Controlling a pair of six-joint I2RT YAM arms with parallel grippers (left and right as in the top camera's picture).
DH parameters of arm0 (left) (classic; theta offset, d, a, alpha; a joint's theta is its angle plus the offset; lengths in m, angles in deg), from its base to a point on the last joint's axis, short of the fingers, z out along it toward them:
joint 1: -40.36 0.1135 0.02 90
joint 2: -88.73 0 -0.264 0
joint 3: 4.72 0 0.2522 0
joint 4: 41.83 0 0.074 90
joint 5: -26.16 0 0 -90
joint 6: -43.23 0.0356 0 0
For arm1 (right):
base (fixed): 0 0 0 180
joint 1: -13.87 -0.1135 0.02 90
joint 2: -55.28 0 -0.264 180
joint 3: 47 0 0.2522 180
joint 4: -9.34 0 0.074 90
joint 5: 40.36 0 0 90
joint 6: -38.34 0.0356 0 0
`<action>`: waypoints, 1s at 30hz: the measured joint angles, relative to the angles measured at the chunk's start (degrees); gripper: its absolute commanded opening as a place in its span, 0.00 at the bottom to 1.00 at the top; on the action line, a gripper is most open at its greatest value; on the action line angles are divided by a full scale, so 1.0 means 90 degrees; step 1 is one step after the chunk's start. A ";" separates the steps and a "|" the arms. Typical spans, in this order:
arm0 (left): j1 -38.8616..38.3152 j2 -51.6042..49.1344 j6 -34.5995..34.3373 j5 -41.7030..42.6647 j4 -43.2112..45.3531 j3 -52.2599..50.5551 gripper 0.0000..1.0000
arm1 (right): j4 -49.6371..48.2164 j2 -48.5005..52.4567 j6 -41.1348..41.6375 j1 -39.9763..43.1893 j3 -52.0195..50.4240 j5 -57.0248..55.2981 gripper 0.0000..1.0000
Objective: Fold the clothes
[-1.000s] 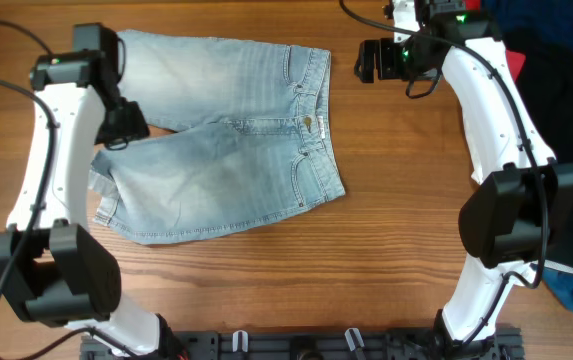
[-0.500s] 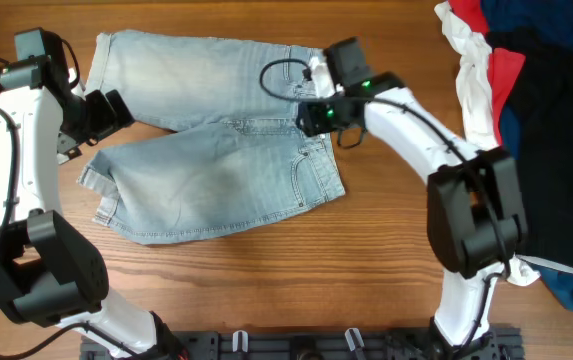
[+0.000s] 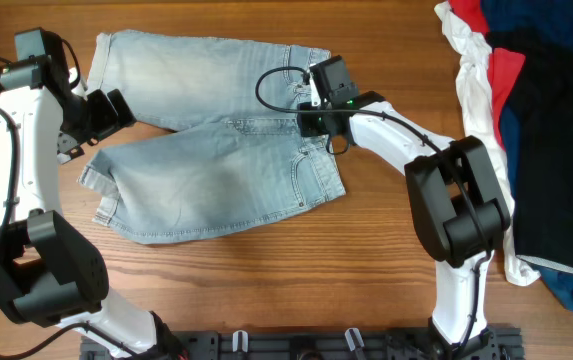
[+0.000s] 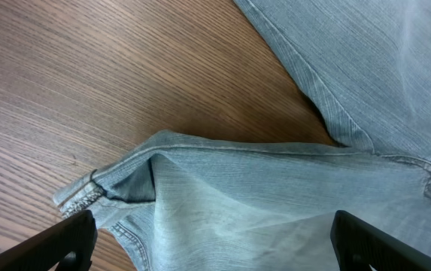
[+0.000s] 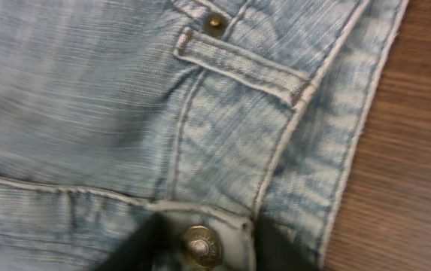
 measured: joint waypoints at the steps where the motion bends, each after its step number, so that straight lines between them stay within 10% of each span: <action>1: 0.0000 0.0000 0.0000 0.0000 0.0000 0.0000 1.00 | -0.0002 -0.0002 0.0097 -0.0002 0.0007 -0.0002 0.04; 10: -0.0029 0.0000 0.0000 0.0000 0.0068 0.0000 1.00 | 0.0459 -0.0075 0.0250 0.1333 0.0090 0.0401 0.04; 12: -0.0107 0.0000 0.0046 0.0000 0.0104 0.0000 1.00 | 0.0464 -0.0075 0.0107 0.1700 0.0090 0.0457 0.66; 14: -0.0262 0.0000 0.0117 0.0000 0.0175 0.0000 1.00 | 0.0585 -0.0075 -0.0146 0.2067 0.0073 0.0481 0.80; 21: -0.0614 0.0000 0.0168 0.0024 0.0330 0.0000 1.00 | 0.1685 -0.0551 -0.0449 0.2225 0.0141 0.0862 0.90; 30: -0.0614 0.0474 -0.0296 0.0491 -0.0631 -0.0146 1.00 | 0.4969 -0.4167 0.1093 0.2008 0.0425 0.0760 1.00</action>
